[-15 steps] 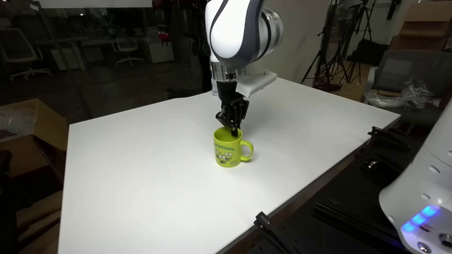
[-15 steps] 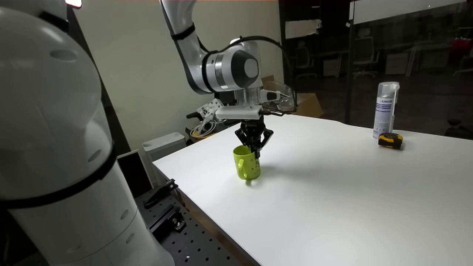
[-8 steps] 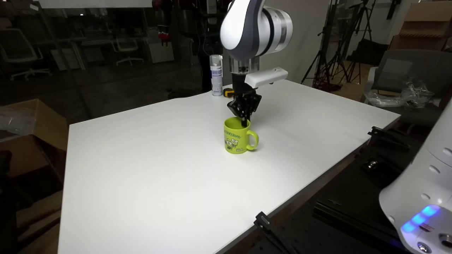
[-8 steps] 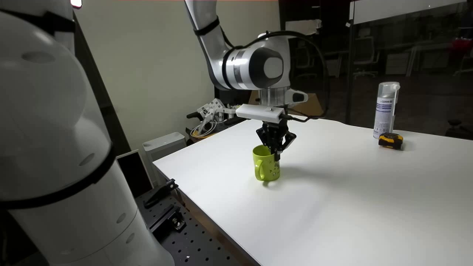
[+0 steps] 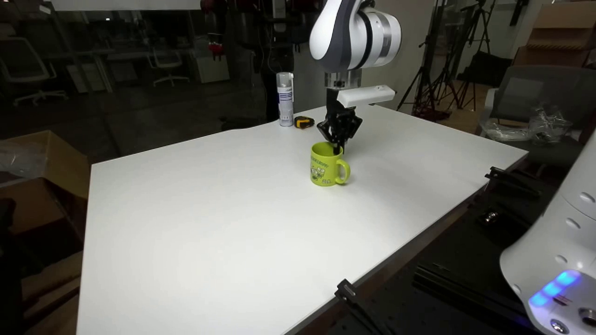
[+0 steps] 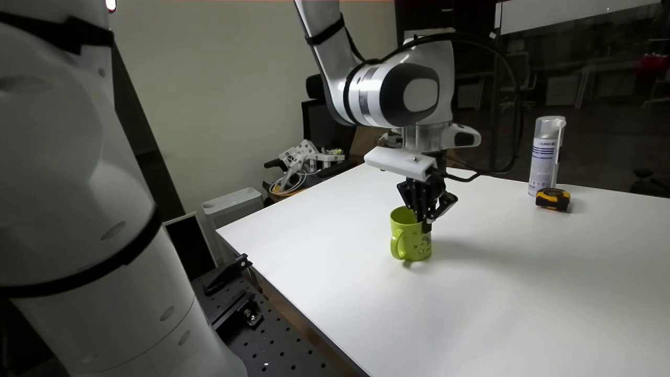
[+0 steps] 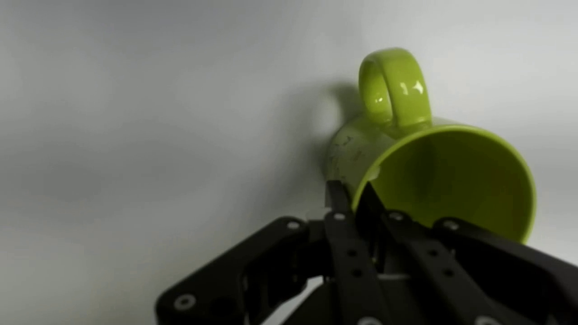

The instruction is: Slide the mug forward towards the right

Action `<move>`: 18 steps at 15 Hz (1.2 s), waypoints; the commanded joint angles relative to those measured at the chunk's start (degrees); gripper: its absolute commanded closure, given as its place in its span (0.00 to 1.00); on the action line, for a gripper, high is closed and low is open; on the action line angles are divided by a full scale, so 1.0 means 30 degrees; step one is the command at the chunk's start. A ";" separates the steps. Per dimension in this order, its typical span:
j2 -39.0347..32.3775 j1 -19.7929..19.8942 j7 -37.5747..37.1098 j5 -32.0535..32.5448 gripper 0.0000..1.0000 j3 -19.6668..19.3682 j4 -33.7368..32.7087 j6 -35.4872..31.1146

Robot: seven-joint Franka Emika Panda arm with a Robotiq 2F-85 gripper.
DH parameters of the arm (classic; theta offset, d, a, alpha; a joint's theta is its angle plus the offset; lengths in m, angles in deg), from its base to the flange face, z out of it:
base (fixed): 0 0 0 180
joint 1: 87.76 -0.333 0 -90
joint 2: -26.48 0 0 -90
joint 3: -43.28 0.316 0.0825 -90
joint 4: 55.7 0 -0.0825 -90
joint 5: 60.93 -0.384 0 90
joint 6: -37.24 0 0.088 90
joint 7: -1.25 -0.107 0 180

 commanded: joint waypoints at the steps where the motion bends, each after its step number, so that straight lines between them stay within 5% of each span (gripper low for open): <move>1: 0.0024 -0.0101 -0.1042 -0.0187 0.97 -0.0431 -0.0151 -0.0886; 9: -0.0692 -0.2083 -0.4554 0.1065 0.97 -0.2608 0.0016 -0.4307; 18: -0.0656 -0.2331 -0.5262 0.0551 0.97 -0.2826 -0.0174 -0.3284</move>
